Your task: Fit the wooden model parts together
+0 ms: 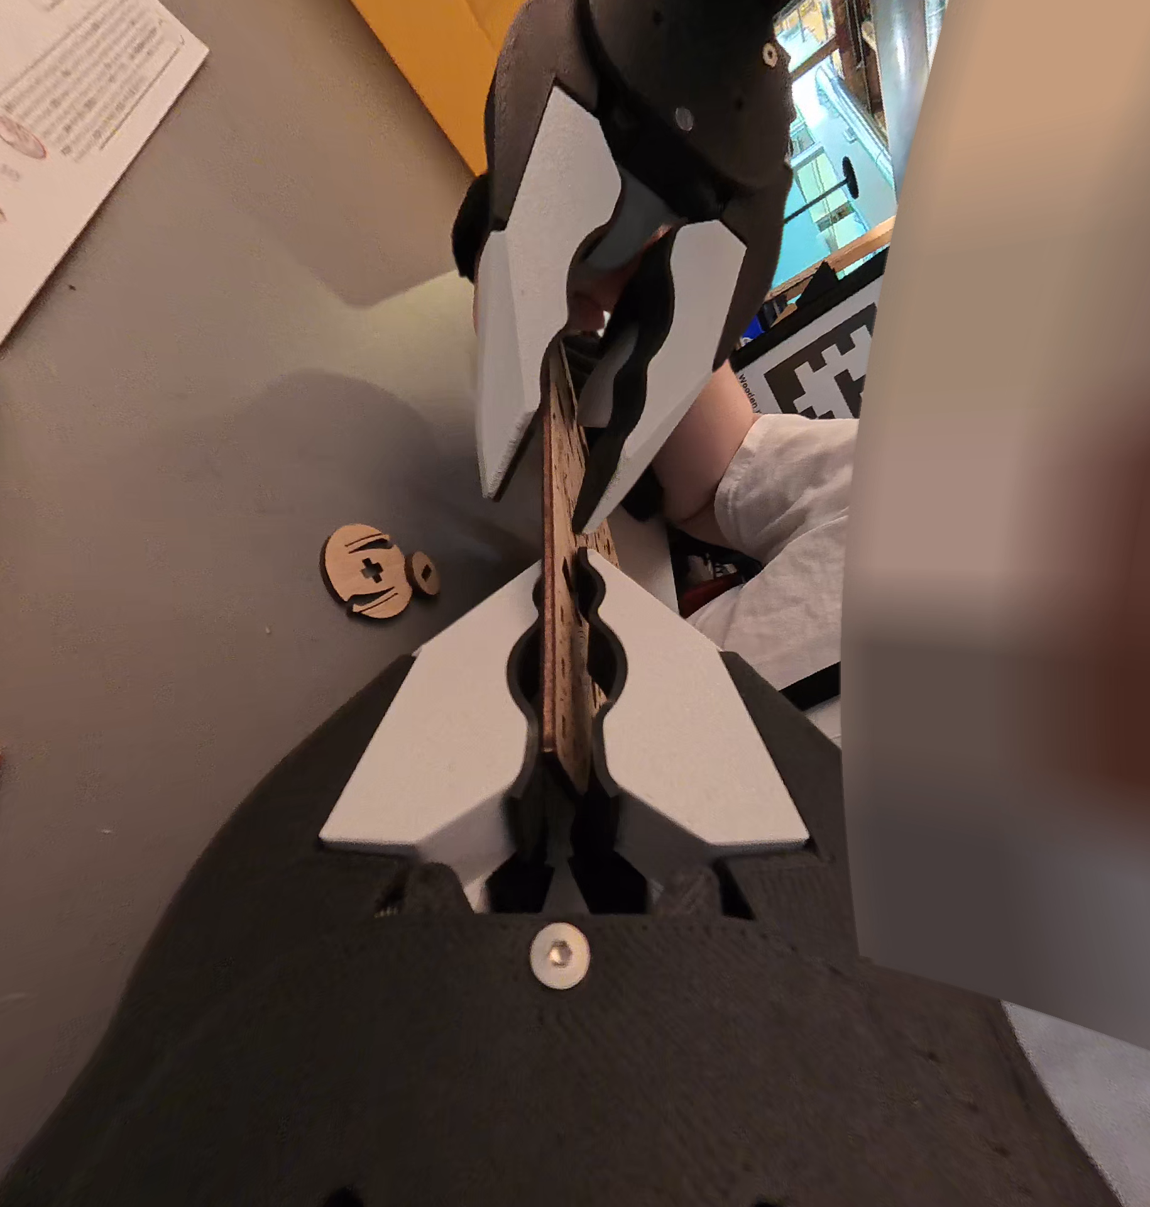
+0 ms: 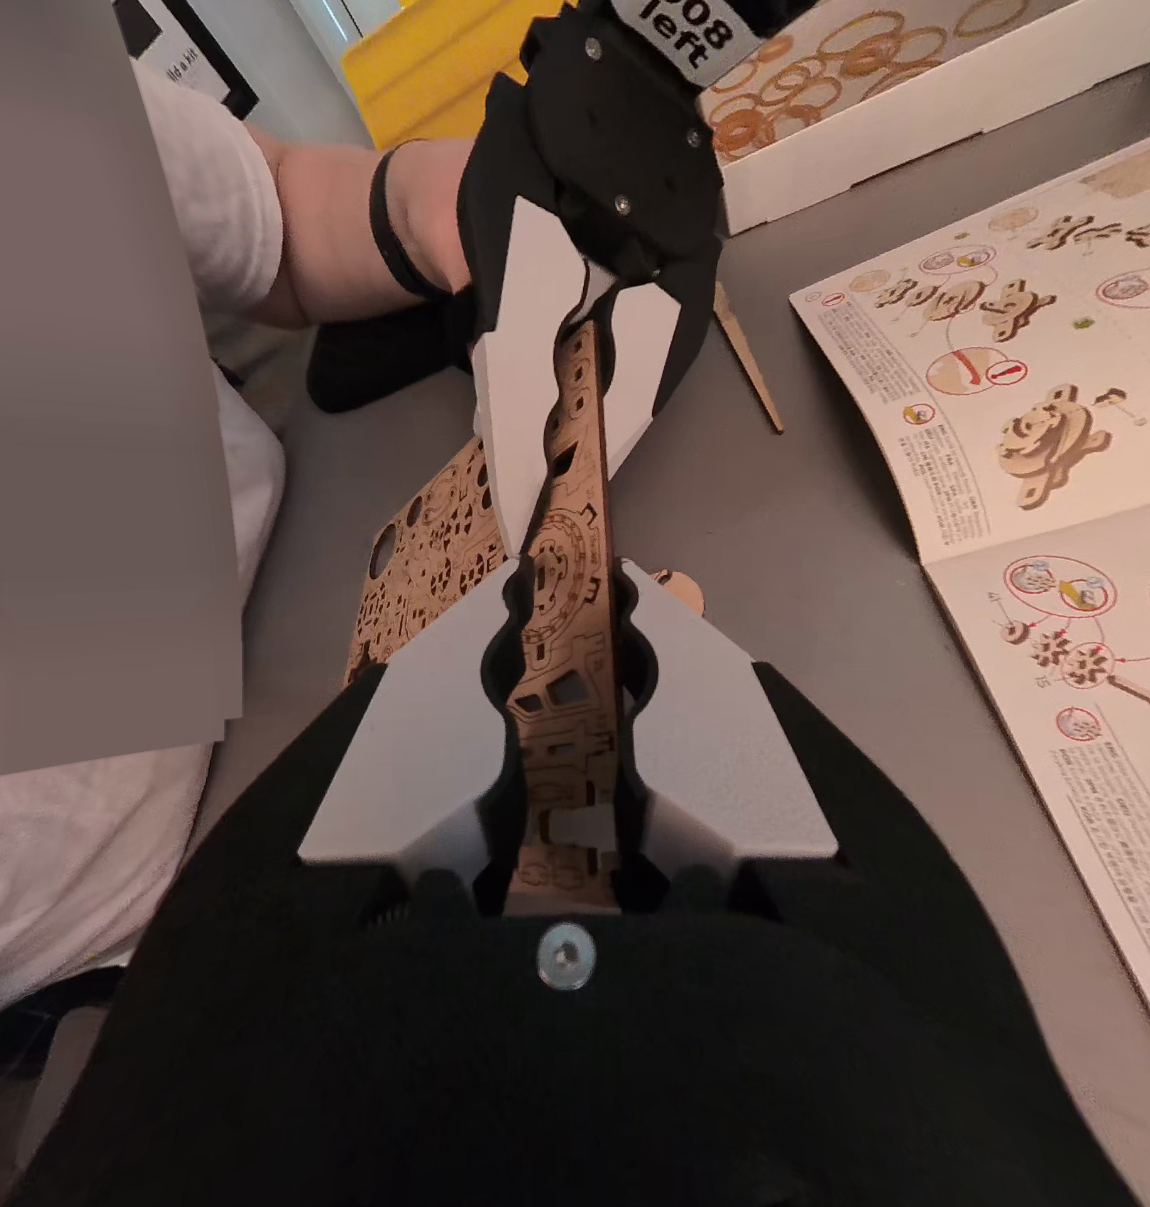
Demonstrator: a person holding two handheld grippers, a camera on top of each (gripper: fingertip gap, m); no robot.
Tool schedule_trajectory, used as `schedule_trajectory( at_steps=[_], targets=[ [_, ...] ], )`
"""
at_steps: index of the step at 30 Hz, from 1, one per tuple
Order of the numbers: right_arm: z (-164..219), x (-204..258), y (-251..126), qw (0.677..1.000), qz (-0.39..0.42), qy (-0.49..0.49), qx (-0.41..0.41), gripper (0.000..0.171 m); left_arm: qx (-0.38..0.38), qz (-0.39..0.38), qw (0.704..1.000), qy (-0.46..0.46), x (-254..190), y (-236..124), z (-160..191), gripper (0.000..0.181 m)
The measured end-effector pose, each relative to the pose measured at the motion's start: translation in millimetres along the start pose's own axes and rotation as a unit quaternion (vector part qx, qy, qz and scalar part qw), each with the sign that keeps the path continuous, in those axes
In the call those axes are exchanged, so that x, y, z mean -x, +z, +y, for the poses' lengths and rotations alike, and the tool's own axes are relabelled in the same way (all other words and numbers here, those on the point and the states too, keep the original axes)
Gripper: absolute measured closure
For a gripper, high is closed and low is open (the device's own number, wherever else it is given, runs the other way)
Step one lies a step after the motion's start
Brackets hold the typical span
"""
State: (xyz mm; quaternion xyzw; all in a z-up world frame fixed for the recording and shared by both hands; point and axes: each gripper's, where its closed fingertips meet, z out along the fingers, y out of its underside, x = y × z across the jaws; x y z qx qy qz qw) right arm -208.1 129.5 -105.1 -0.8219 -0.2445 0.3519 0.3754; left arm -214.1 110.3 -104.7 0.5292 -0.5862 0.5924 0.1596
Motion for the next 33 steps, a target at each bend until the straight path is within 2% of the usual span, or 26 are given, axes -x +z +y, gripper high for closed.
schedule_trajectory(
  at_steps=[16, 21, 33],
  targets=[
    [-0.3, -0.7, 0.5, 0.996, -0.039, 0.081, -0.017, 0.155, 0.005, -0.008, 1.0, 0.006, 1.5, 0.8, 0.8, 0.179],
    [-3.6, -1.0, -2.4, 0.999, -0.013, 0.044, -0.015, 0.155, -0.011, -0.013, 1.0, -0.009, -1.1, -0.4, -3.7, 0.179],
    [5.0, -6.5, 1.8, 0.999, 0.001, 0.035, 0.011, 0.152, -0.007, -0.022, 0.999, -0.033, 6.2, 1.0, 0.2, 0.18]
  ],
)
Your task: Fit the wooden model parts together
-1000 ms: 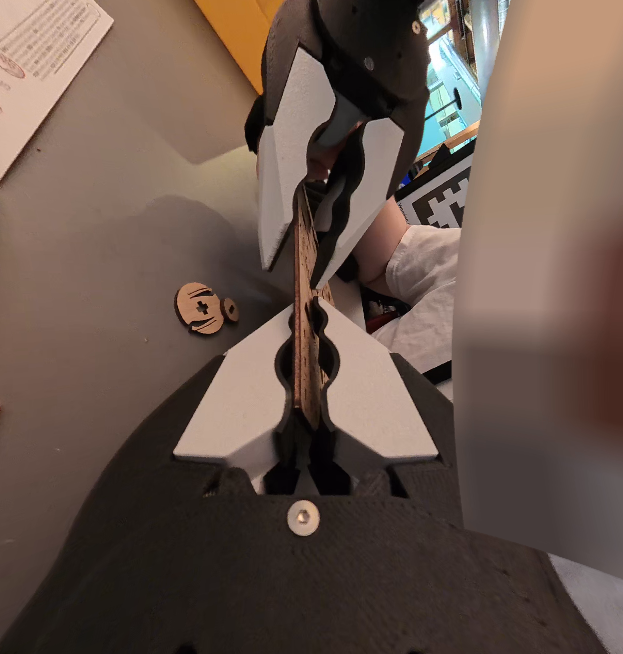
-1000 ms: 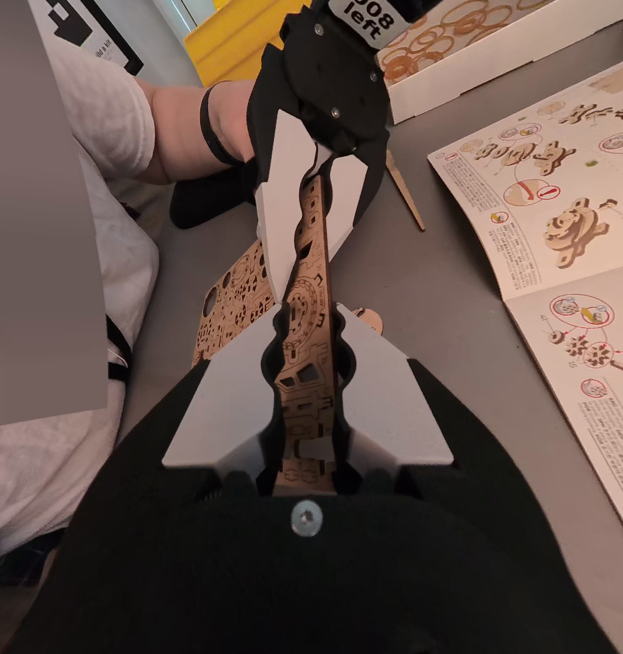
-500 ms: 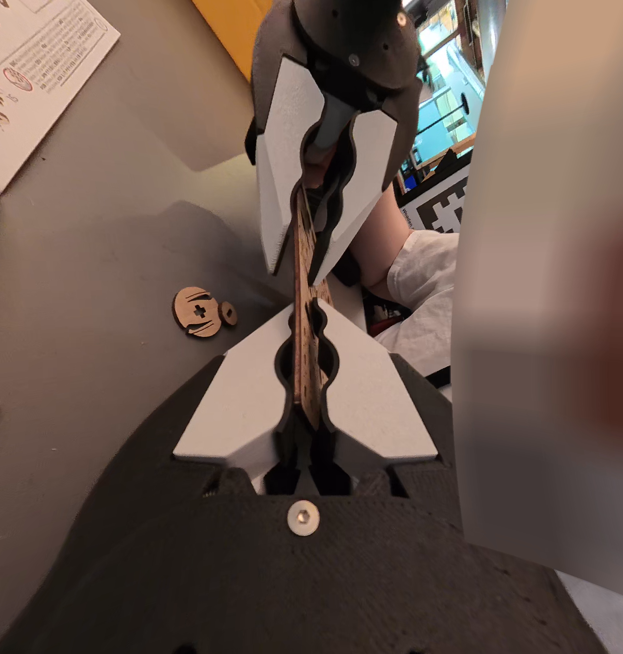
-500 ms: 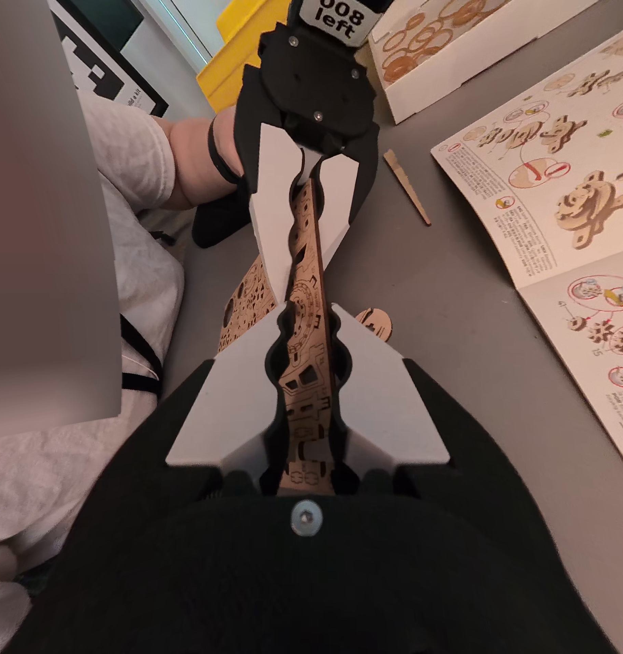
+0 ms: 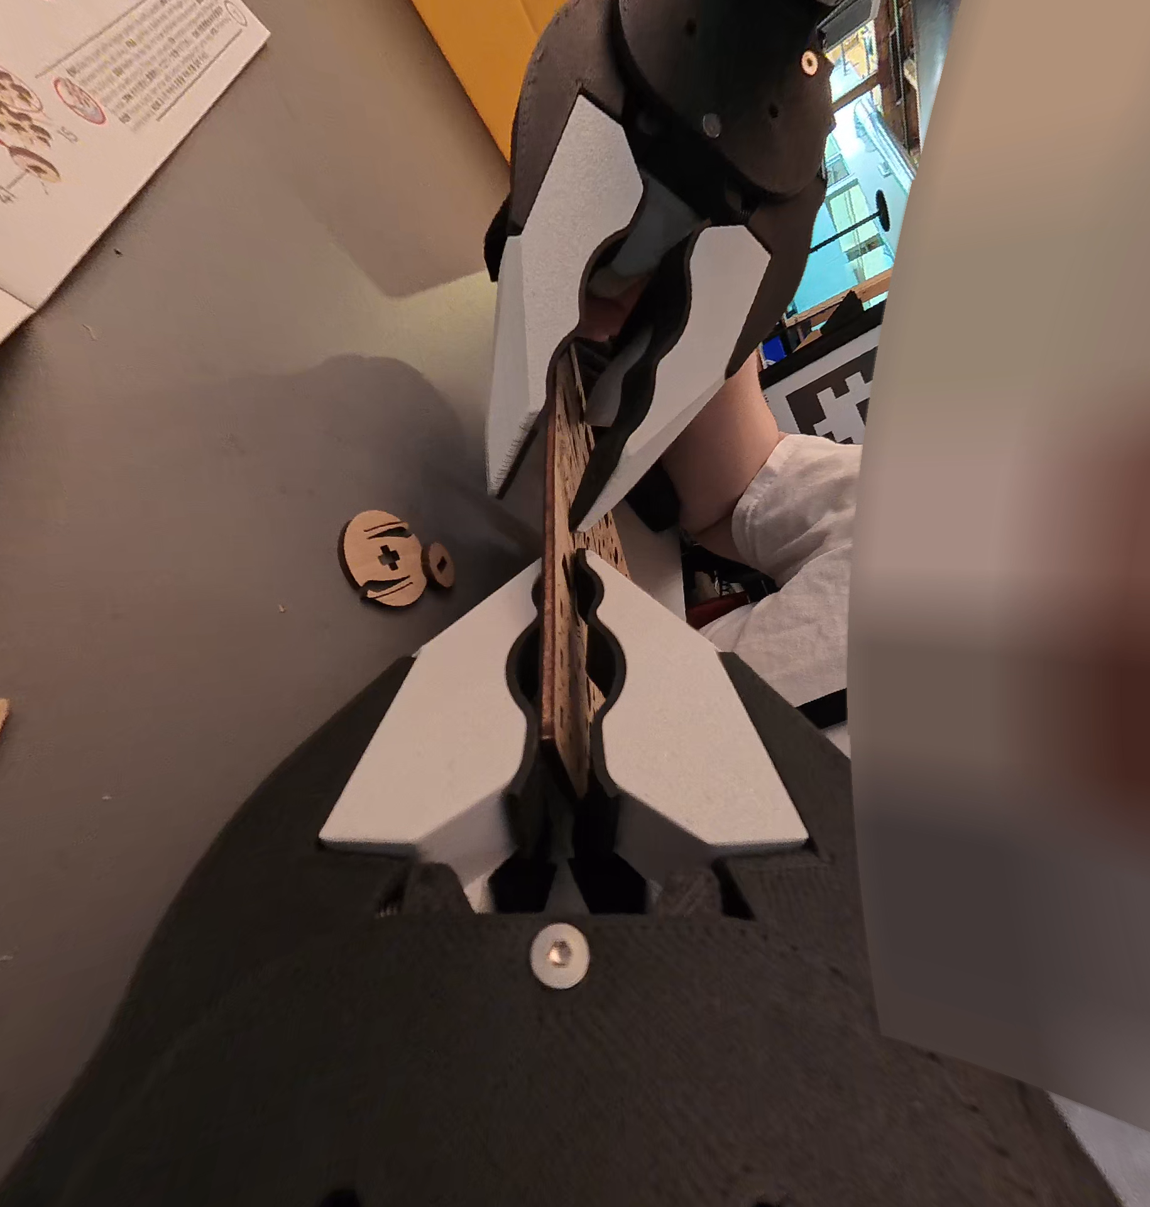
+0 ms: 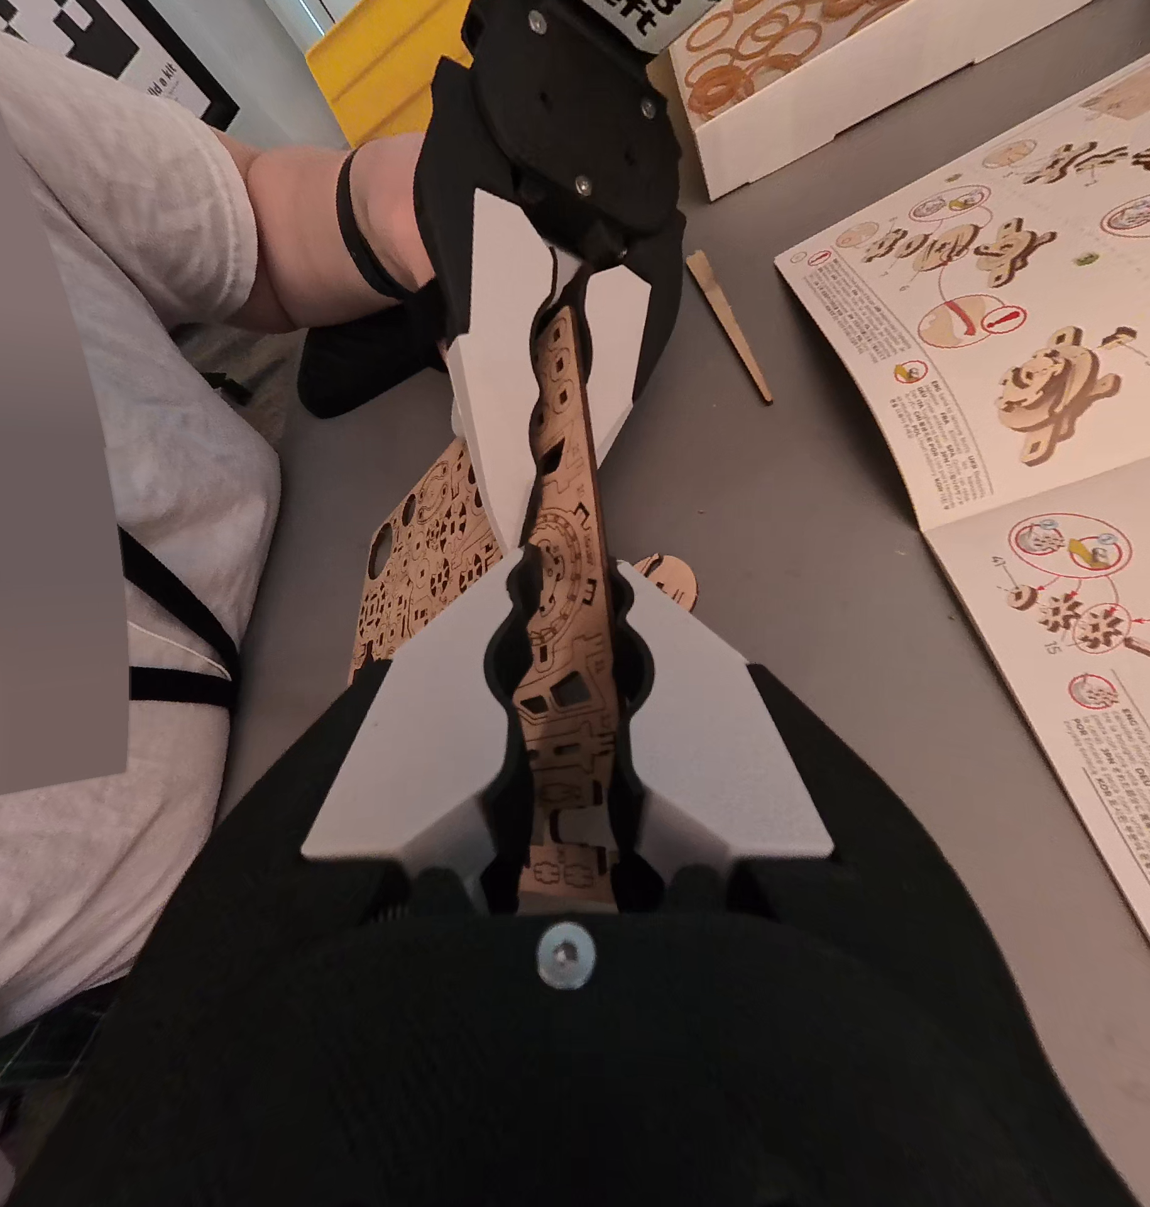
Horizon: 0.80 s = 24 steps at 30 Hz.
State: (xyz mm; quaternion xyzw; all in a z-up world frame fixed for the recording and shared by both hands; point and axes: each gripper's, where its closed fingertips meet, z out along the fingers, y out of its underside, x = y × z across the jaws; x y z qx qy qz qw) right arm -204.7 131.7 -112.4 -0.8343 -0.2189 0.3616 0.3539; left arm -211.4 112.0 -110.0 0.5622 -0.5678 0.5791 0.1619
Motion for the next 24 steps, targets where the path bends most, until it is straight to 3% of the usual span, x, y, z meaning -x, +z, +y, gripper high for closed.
schedule_trajectory(
  at_steps=[24],
  targets=[
    [-5.6, 1.1, -0.2, 0.998, -0.016, 0.05, -0.024, 0.153, 0.009, 0.004, 0.999, 0.045, -2.1, -0.8, 0.7, 0.178]
  ],
)
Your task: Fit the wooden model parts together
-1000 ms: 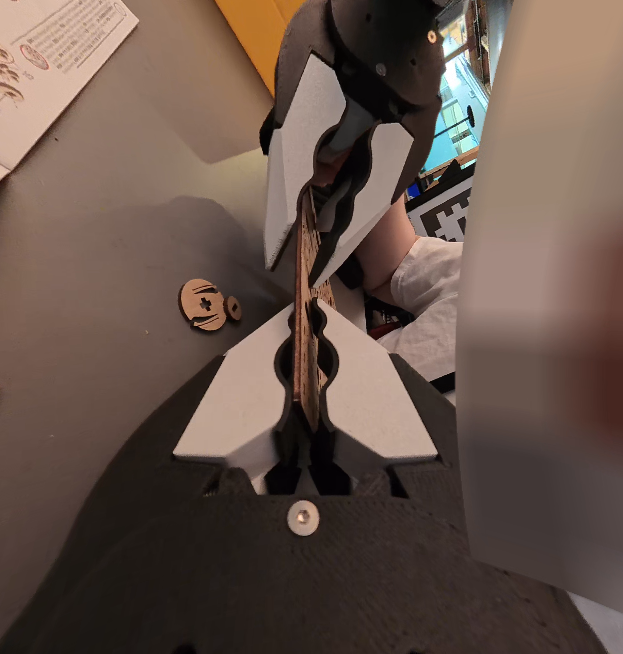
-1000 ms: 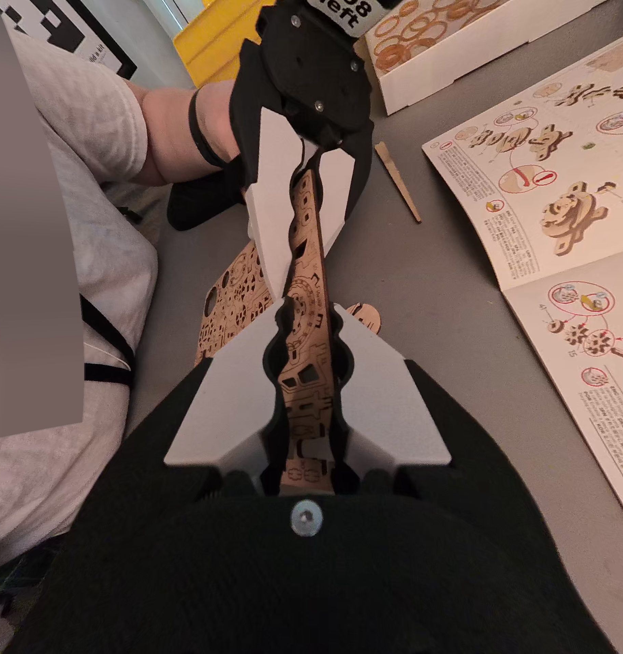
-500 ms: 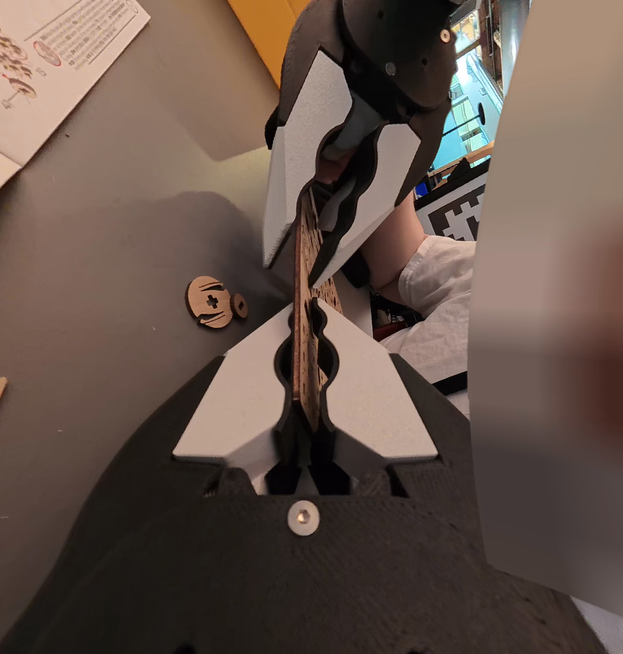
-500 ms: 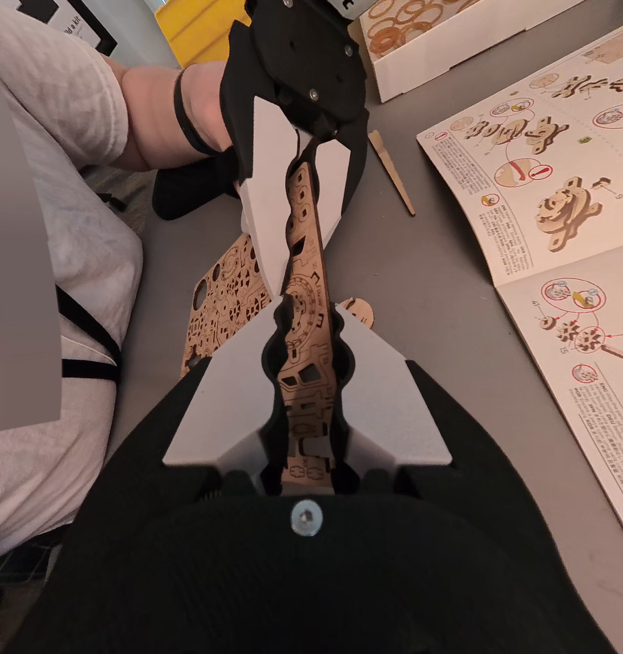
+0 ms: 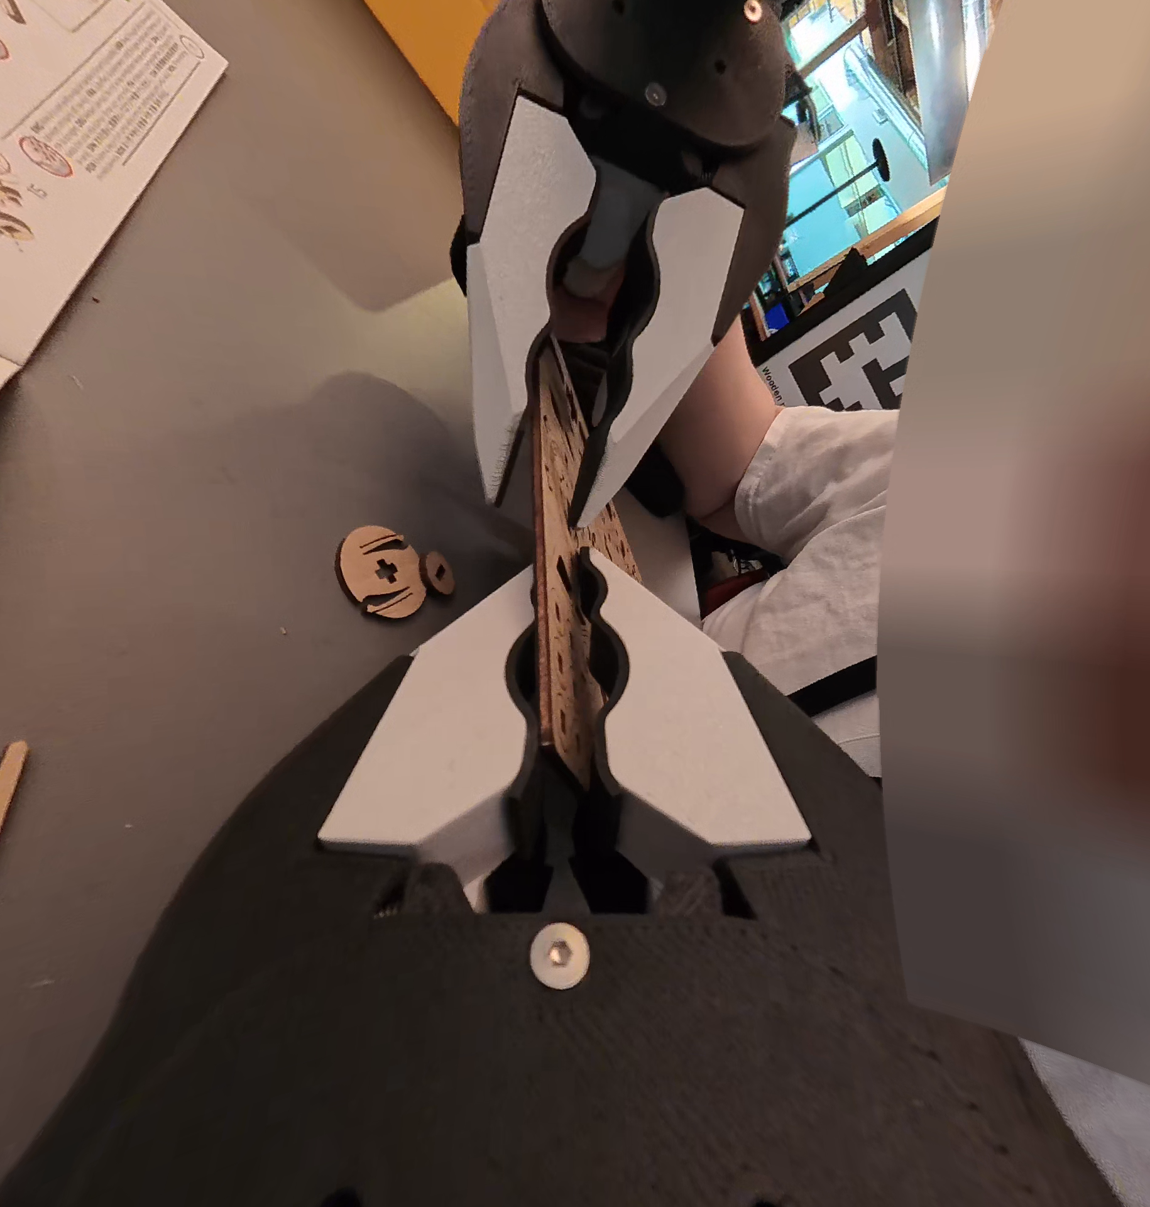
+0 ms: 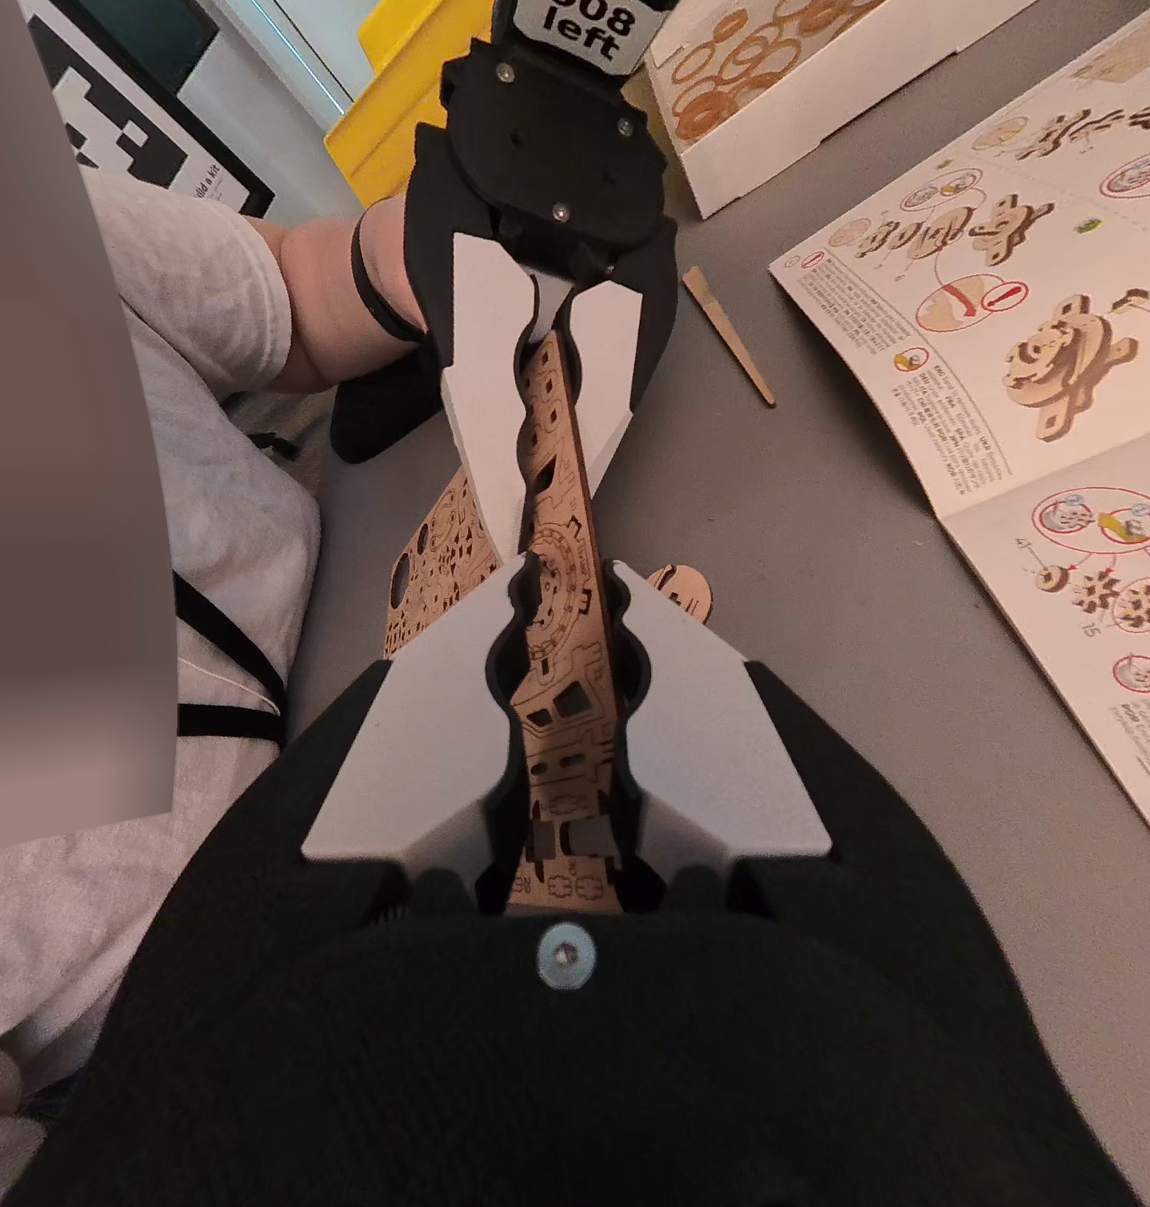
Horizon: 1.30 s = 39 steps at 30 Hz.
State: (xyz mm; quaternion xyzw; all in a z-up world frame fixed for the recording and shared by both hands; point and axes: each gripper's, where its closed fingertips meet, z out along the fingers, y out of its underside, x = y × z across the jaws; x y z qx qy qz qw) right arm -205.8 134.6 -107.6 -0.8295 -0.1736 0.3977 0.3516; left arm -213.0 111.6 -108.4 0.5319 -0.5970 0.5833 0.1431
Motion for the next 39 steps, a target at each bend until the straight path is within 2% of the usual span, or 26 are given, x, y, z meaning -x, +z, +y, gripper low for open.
schedule_trajectory(
  at_steps=[16, 23, 34, 39],
  targets=[
    [5, -2, -1, 0.995, 0.049, -0.076, 0.035, 0.154, -0.006, -0.01, 1.0, -0.019, -1, 2, -1, 0.179],
    [2, -4, -4, 0.996, 0.046, -0.073, 0.019, 0.147, -0.007, 0.015, 1.0, -0.022, 0, 2, -1, 0.178],
    [4, -4, -10, 0.999, 0.025, -0.026, 0.014, 0.151, -0.014, 0.005, 1.0, -0.003, -1, 0, -4, 0.178],
    [7, -4, -9, 0.996, 0.054, -0.055, 0.035, 0.151, -0.007, -0.006, 1.0, 0.005, -2, 1, -3, 0.178]
  ],
)
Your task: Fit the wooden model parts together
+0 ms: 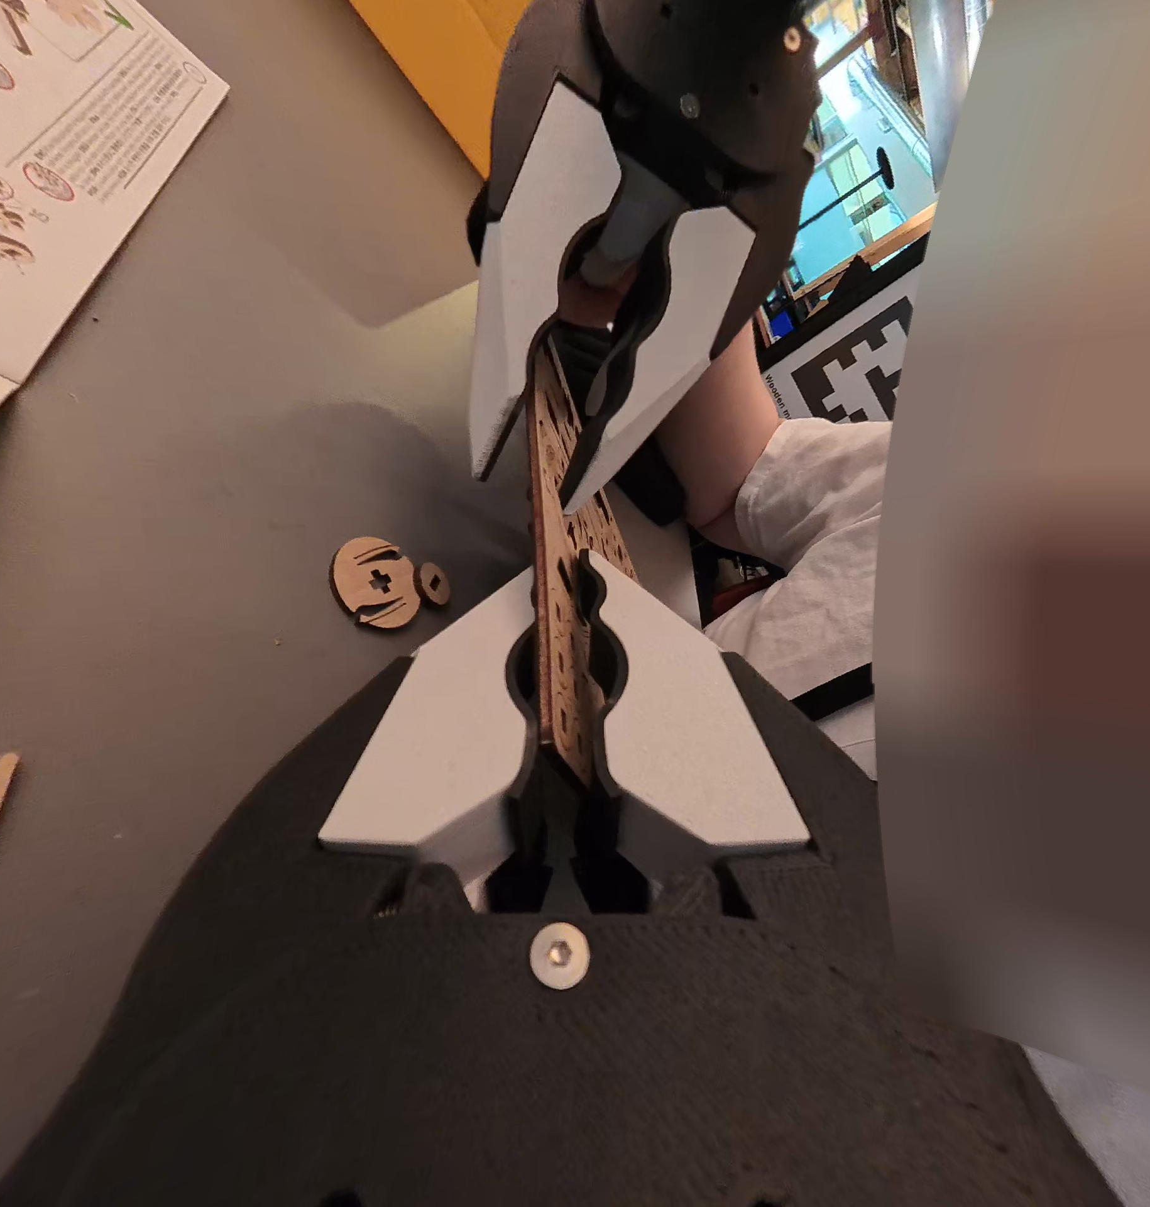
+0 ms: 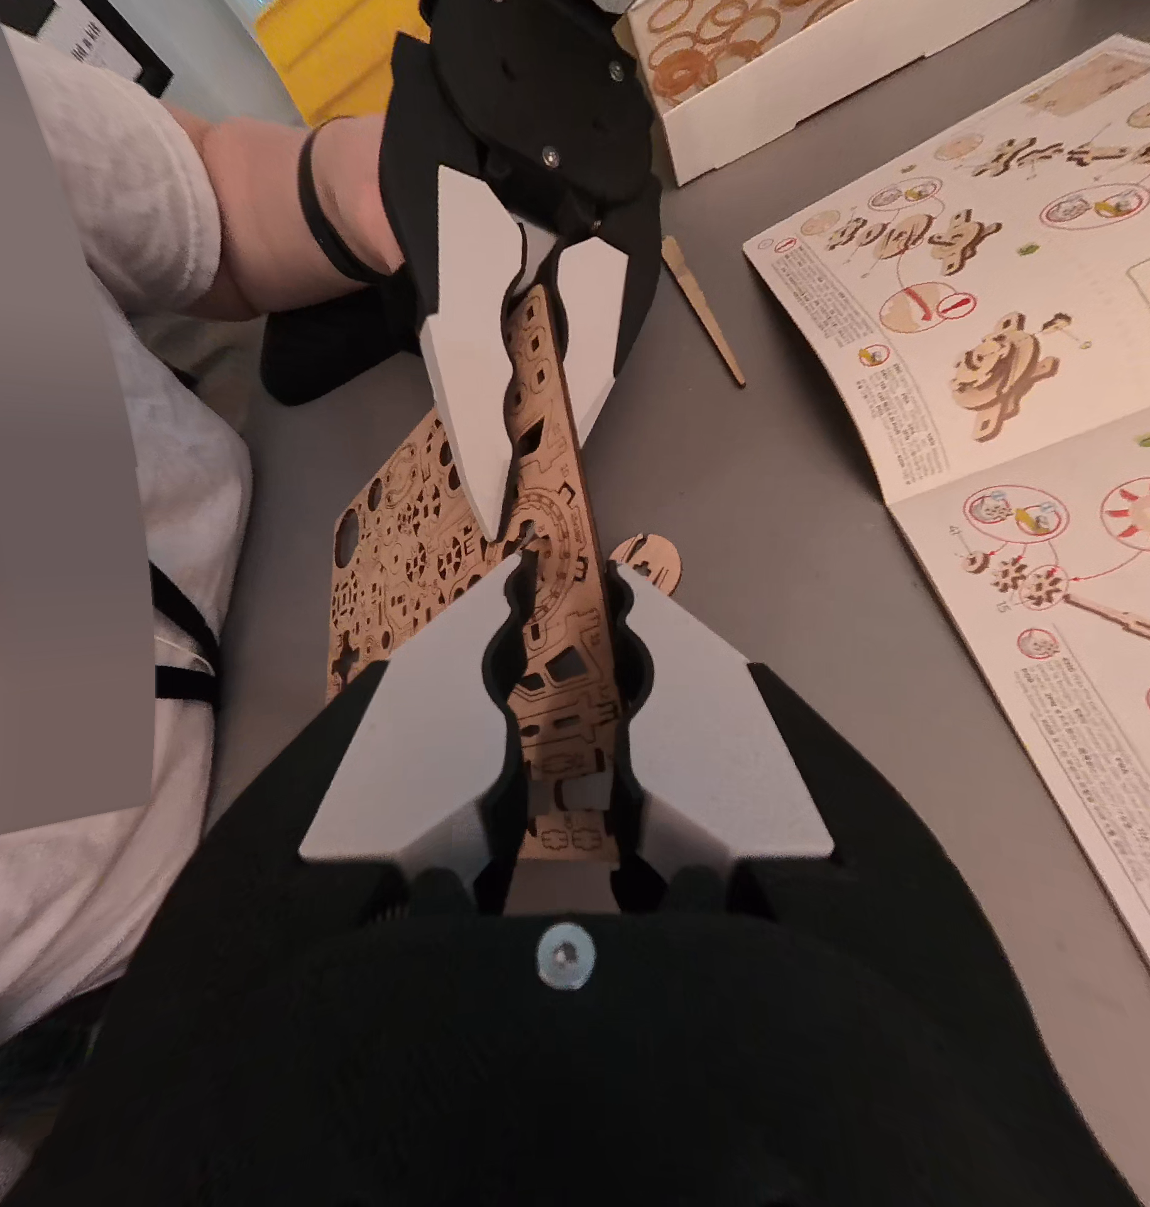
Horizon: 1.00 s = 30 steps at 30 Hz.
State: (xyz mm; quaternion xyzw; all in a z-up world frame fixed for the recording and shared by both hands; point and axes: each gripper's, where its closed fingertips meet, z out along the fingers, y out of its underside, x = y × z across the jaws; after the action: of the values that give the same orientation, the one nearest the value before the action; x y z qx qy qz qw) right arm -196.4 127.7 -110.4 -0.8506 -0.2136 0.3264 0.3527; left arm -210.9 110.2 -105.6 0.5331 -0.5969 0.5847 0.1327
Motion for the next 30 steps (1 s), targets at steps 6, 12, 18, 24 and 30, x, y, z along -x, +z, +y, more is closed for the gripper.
schedule_trajectory(
  at_steps=[6, 12, 18, 24, 30],
  targets=[
    [-7, 6, -4, 0.999, -0.006, -0.029, -0.021, 0.152, -0.003, 0.026, 1.0, -0.003, -6, -2, -1, 0.179],
    [-41, 3, -50, 0.978, -0.086, -0.001, -0.19, 0.147, 0.0, 0.058, 0.998, 0.001, -11, -4, -1, 0.18],
    [-32, 8, -54, 0.974, -0.14, 0.037, -0.175, 0.14, -0.004, 0.061, 0.998, 0.017, -11, -7, -3, 0.18],
    [-6, 2, -15, 0.994, -0.085, 0.038, -0.063, 0.136, -0.008, 0.031, 0.999, 0.038, -5, -6, -5, 0.177],
    [-7, 13, -9, 0.995, -0.081, 0.011, -0.048, 0.157, -0.005, -0.023, 0.999, 0.036, 10, -3, -5, 0.138]
  ],
)
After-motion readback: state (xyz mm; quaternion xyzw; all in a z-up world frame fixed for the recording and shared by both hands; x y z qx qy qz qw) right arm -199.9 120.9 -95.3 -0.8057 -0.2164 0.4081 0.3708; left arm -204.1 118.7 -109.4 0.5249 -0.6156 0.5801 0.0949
